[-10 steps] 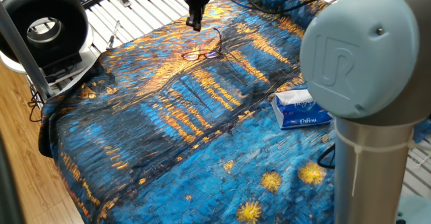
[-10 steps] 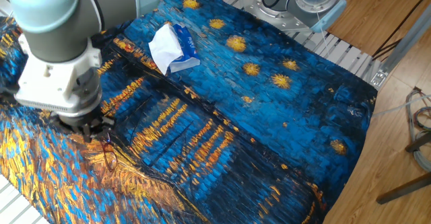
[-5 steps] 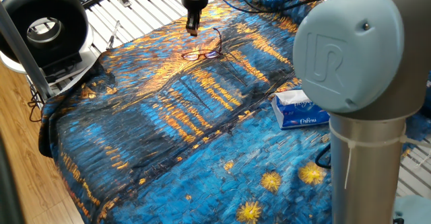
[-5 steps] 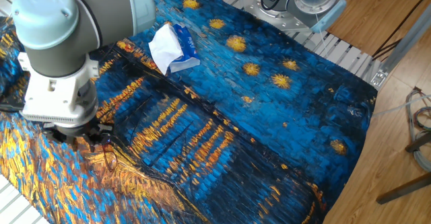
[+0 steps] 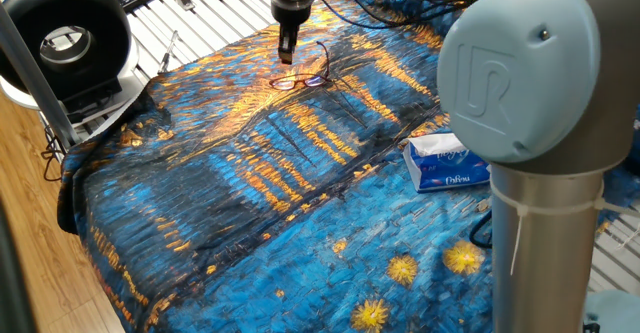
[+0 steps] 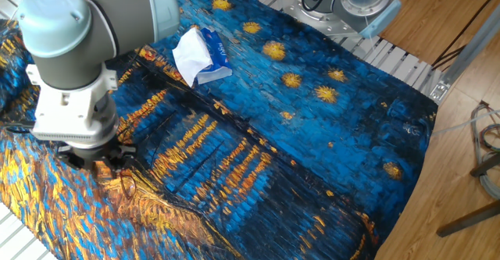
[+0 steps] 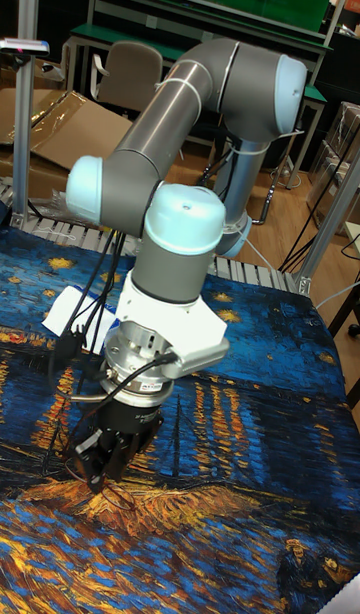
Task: Unfold the leg of the glasses (with one hand)
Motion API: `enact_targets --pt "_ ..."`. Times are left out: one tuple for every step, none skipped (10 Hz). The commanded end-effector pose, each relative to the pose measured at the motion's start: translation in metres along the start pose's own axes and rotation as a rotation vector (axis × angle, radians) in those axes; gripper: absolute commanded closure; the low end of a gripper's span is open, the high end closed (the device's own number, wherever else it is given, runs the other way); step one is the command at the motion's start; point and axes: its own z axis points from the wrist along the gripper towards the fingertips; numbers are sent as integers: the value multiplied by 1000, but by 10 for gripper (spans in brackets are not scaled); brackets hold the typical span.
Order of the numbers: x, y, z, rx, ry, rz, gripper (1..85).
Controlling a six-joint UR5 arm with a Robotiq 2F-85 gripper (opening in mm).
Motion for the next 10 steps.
enact_targets --pt "8 5 6 -18 -18 -56 497" --pt "8 7 6 -27 -25 -72 497" --pt "10 10 3 -41 -25 -94 497" --pt "16 7 -1 -36 -5 -137 497" --pt "21 3 -2 -24 13 -188 497" --pt "24 6 -3 -32 19 -228 477" --pt "23 8 -5 -33 12 -245 467" --pt "22 9 -4 -40 3 -267 467" --pt "23 9 -2 -38 1 -283 470" --pt "26 9 1 -39 -1 -289 480"
